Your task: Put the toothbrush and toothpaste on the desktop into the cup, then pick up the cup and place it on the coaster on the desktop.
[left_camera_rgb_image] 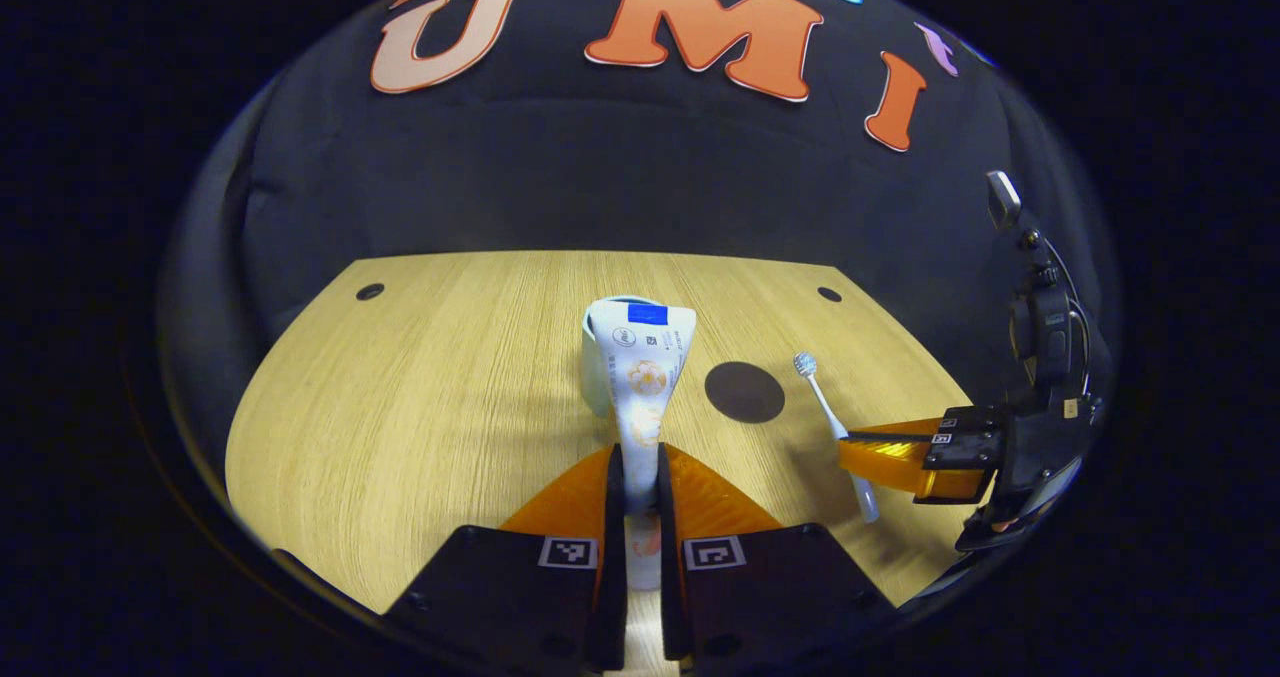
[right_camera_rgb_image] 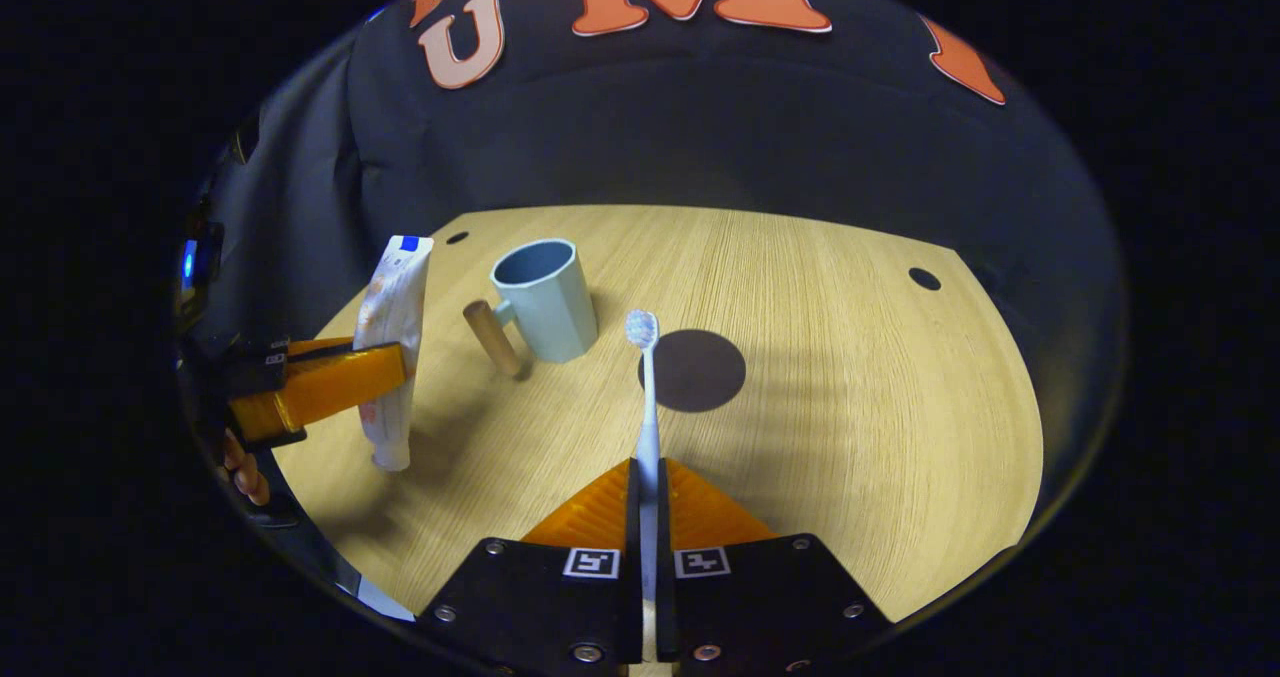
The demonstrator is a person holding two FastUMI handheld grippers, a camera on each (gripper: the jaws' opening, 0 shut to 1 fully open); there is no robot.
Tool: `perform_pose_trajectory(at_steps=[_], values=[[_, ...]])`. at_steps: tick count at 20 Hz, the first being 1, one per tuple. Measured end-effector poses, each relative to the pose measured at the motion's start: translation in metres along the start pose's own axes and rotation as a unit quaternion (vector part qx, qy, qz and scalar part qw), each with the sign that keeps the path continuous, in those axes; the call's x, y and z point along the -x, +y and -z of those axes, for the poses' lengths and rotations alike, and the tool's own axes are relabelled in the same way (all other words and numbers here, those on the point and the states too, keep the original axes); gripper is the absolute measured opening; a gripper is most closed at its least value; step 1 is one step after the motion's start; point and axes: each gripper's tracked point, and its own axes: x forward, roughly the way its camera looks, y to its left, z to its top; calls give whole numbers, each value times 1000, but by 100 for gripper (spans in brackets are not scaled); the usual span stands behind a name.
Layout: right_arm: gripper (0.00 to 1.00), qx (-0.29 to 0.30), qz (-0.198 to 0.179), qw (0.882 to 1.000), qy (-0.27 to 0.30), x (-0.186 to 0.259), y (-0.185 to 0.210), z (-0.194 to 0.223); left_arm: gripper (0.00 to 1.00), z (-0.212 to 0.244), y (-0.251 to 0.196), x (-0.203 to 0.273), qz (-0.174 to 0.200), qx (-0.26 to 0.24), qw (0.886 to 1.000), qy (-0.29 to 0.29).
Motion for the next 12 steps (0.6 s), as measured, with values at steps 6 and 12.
perform_pose_trajectory(at_steps=[6, 12], values=[[6, 4, 9, 998, -65, -4, 1, 4, 18, -35, 2, 5, -5, -17, 998, -63], [5, 17, 7, 993, -119, 4, 0, -15, 18, -65, 8, -3, -12, -13, 993, -114]])
